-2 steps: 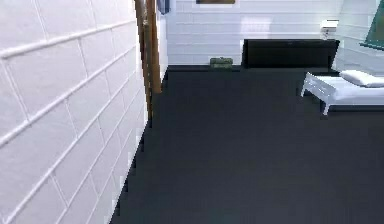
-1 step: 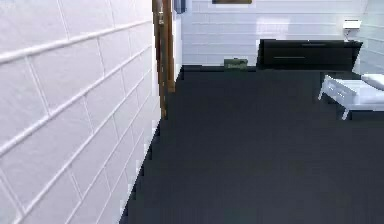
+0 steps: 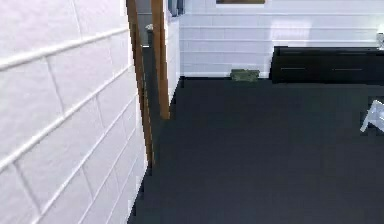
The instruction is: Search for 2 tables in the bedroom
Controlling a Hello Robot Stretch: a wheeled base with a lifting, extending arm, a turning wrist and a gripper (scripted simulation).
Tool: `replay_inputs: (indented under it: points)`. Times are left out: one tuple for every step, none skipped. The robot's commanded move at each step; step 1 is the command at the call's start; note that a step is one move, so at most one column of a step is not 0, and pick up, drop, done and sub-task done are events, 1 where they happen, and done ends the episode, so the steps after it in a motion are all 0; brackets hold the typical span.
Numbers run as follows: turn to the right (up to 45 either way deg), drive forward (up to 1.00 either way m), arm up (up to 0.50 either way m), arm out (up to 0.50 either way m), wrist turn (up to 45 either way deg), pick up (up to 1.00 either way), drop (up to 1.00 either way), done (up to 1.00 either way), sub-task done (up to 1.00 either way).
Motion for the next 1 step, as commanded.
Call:
replay_inputs:
  points:
    - [0.0,1.0,0.0,0.0,0.0,0.0,0.0,0.0,0.0]
